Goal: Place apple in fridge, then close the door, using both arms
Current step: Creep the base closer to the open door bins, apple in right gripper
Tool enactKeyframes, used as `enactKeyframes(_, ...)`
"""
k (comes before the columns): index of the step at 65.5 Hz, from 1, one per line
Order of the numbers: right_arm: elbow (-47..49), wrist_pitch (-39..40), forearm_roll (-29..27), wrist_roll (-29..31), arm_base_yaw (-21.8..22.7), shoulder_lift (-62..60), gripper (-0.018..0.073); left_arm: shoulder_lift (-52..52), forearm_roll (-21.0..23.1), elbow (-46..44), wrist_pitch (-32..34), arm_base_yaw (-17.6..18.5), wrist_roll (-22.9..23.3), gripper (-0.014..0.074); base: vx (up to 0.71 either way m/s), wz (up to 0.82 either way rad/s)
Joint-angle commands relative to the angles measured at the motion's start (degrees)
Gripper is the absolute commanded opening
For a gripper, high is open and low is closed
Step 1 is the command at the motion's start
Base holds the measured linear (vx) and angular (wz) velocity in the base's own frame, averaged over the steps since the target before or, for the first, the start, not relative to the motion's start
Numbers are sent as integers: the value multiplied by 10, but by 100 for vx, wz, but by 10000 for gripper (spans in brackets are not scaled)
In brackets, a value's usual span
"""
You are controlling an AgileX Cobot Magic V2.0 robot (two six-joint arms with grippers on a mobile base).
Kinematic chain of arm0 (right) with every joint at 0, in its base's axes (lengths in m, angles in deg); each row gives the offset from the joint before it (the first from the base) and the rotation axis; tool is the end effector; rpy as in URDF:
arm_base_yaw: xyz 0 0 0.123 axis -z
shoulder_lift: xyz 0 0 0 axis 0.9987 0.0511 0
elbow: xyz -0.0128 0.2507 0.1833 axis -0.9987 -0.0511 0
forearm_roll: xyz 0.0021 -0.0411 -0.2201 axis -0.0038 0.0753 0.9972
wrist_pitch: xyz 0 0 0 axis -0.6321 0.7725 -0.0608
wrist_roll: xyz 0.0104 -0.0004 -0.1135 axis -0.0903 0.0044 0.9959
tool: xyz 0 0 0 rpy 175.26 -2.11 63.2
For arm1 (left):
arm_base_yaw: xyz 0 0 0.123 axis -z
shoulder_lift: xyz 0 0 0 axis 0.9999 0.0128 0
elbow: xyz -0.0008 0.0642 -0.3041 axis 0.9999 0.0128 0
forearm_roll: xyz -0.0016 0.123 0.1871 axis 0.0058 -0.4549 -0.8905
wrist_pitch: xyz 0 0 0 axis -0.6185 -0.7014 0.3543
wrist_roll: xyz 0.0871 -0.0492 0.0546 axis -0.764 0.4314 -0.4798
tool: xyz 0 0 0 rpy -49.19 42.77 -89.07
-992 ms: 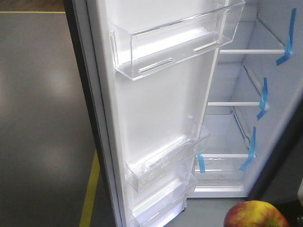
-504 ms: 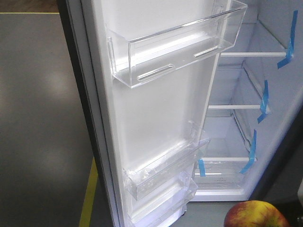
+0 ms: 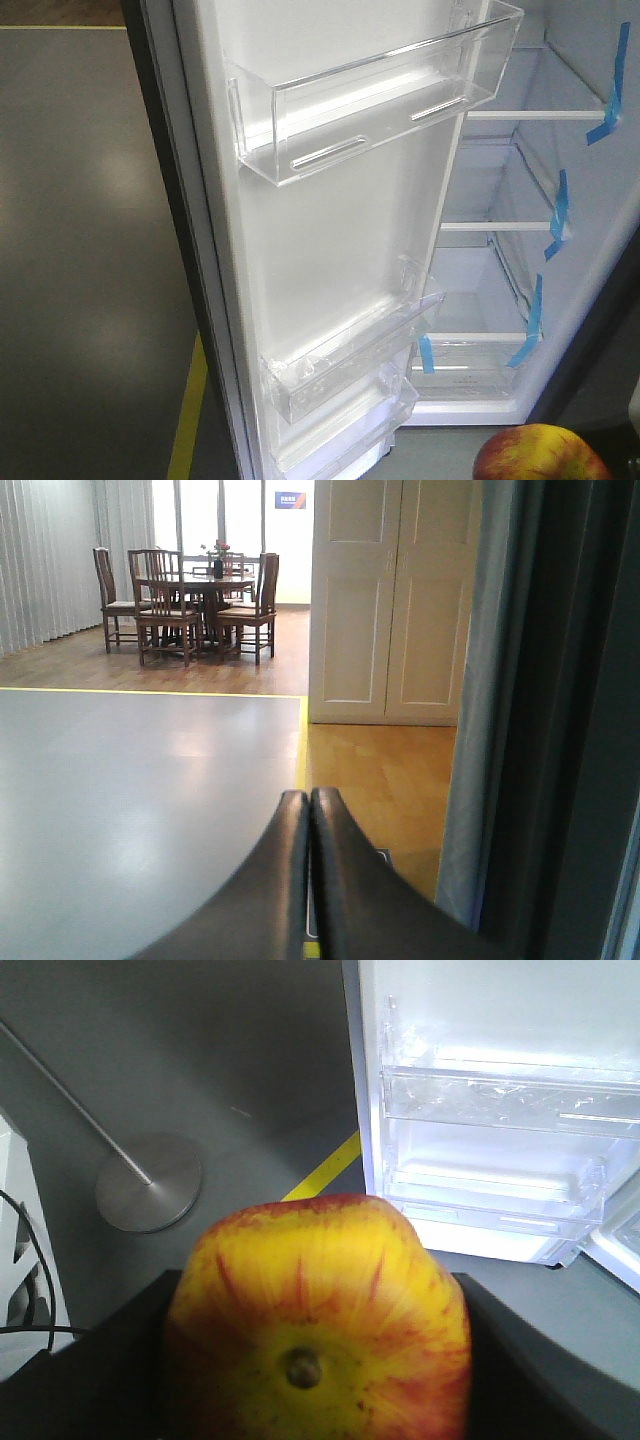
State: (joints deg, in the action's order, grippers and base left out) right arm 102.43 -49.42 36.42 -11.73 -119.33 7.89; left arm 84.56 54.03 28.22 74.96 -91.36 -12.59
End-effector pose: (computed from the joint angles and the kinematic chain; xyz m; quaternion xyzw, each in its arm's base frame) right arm 0.0439 0.0609 0.3183 -0.3158 0.8644 0.2083 0.3311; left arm 0.0252 0.0007 0.2036 -0.0469 0.6910 -0.0238 0.7210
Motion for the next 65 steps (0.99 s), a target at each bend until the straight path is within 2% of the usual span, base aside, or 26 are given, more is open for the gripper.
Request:
enactKeyframes(1,15,34,-10,4,1,0,67,-9,1,17,43,-2,4,-6,0,0)
enactKeyframes(65,15,38,-9,4,1,0,67,-9,1,17,43,-2,4,-6,0,0)
